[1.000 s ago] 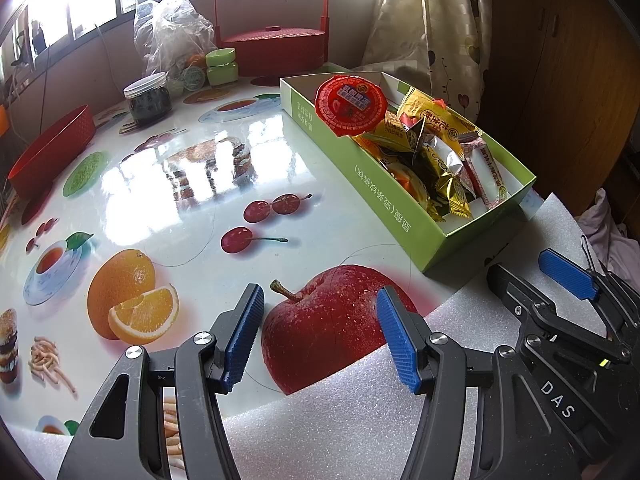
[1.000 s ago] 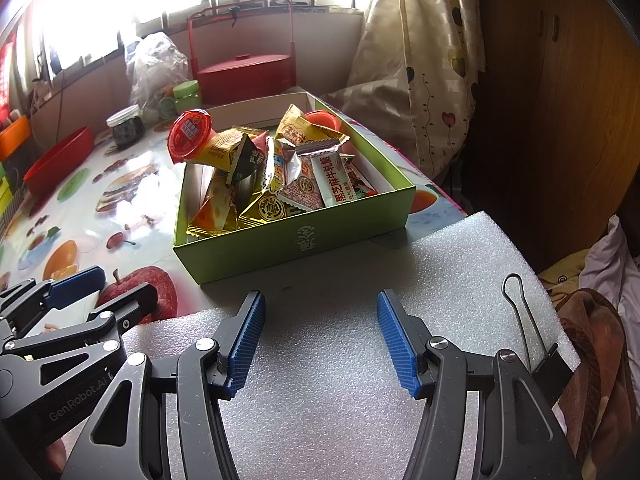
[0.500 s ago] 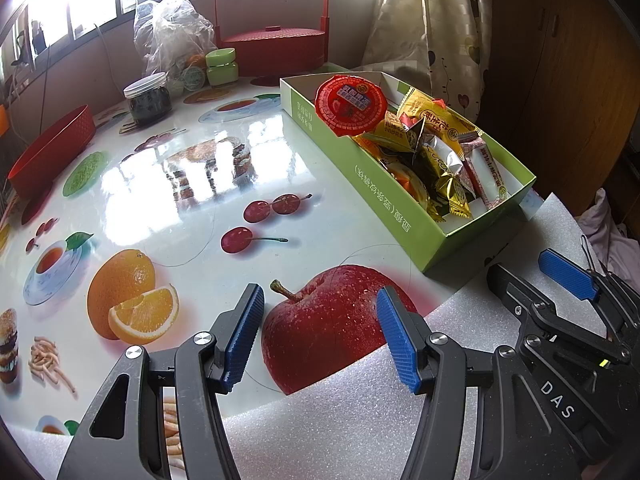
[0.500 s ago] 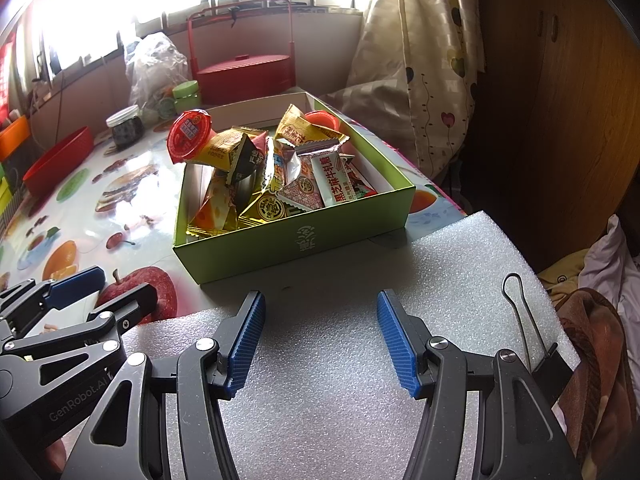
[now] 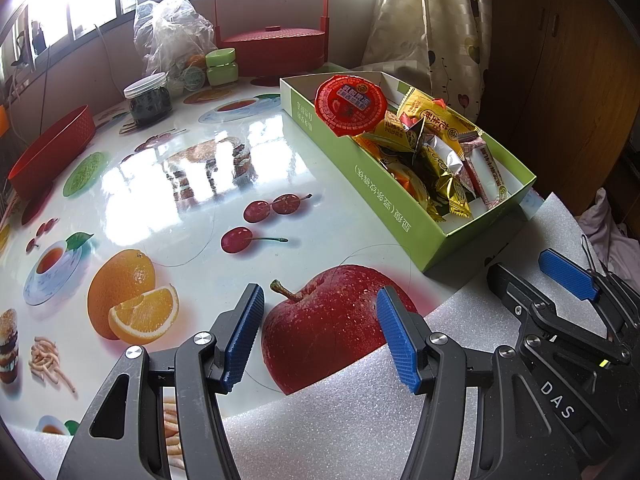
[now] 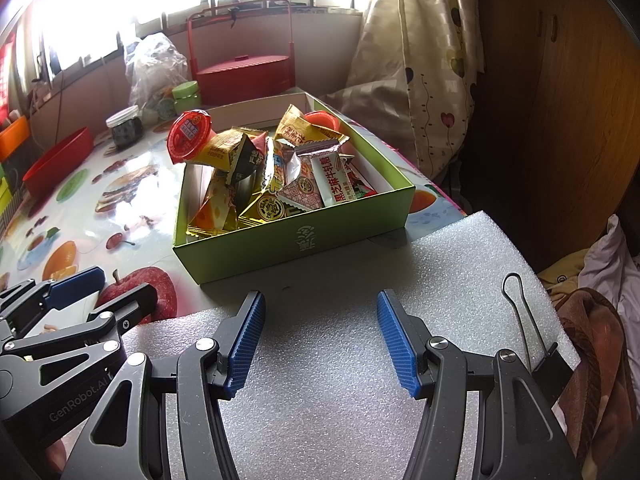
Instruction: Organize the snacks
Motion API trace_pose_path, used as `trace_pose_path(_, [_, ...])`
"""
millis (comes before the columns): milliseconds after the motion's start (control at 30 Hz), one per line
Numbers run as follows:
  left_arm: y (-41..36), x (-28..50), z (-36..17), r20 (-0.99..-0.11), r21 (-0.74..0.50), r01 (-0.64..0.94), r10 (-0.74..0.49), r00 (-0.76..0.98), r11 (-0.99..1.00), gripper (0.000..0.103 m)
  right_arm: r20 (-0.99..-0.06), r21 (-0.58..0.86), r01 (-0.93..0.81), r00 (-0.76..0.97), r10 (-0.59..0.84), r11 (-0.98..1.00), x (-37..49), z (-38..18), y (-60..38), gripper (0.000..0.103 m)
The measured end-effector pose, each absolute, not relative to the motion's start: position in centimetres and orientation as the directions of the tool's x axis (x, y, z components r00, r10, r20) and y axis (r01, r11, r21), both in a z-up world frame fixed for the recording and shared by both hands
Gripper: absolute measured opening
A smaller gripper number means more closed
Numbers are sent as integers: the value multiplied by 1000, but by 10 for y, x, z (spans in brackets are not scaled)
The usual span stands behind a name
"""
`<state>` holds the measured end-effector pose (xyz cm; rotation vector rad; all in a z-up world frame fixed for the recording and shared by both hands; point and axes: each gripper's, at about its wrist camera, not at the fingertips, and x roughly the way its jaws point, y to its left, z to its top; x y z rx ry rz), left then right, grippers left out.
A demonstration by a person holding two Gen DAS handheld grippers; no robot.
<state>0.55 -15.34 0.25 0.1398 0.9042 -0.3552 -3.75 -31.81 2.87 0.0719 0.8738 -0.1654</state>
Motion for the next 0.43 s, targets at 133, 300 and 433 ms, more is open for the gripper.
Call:
trace_pose_path(133, [-153,6,3,-789,-29,359,-242,565,933,60,-768,-5,174,630,-115,985,-38,28,-318,58])
trace_pose_path(300, [-153,5,3,-789,-30,359,-243,565,933,60,-767,-5,174,631,-115,985,-38,28,-318,58])
trace_pose_path(433, [-153,5,3,-789,-27,360,-241,565,933,60,-767,-5,174,631,-115,985,-38,29,-318,58])
